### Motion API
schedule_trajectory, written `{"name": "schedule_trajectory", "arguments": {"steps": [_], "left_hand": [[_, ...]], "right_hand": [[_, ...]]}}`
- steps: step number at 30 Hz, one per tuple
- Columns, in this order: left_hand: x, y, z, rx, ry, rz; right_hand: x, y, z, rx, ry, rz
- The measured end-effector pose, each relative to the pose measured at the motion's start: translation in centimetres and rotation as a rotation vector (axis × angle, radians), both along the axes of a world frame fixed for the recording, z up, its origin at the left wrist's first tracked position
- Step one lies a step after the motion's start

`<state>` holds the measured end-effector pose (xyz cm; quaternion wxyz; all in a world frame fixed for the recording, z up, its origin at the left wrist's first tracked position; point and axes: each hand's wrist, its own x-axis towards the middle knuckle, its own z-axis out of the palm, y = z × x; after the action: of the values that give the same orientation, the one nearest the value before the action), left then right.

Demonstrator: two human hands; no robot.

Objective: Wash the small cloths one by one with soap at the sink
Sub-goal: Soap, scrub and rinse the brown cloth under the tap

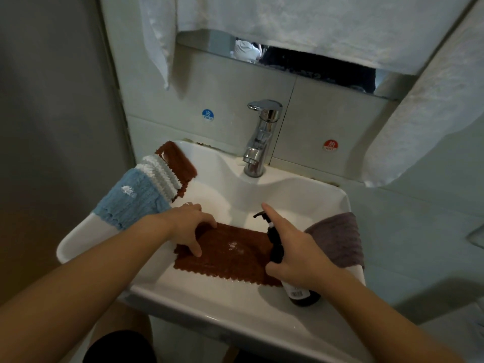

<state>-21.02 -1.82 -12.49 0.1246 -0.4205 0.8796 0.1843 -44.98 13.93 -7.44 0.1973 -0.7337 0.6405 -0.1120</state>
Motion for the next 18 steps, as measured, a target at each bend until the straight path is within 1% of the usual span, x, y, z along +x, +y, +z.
{"name": "schedule_trajectory", "arguments": {"steps": [5, 11, 18], "left_hand": [[0.1, -0.2, -0.3, 0.010, 0.029, 0.001], [0.2, -0.1, -0.3, 0.009, 0.027, 0.005], [0.1, -0.1, -0.3, 0.008, 0.019, 0.003]], "right_hand": [[1.1, -0.8, -0.5, -0.011, 0.042, 0.058], [1.6, -2.0, -1.3, -0.007, 0.032, 0.020], [1.6, -1.5, -1.6, -0.092, 0.043, 0.026]]}}
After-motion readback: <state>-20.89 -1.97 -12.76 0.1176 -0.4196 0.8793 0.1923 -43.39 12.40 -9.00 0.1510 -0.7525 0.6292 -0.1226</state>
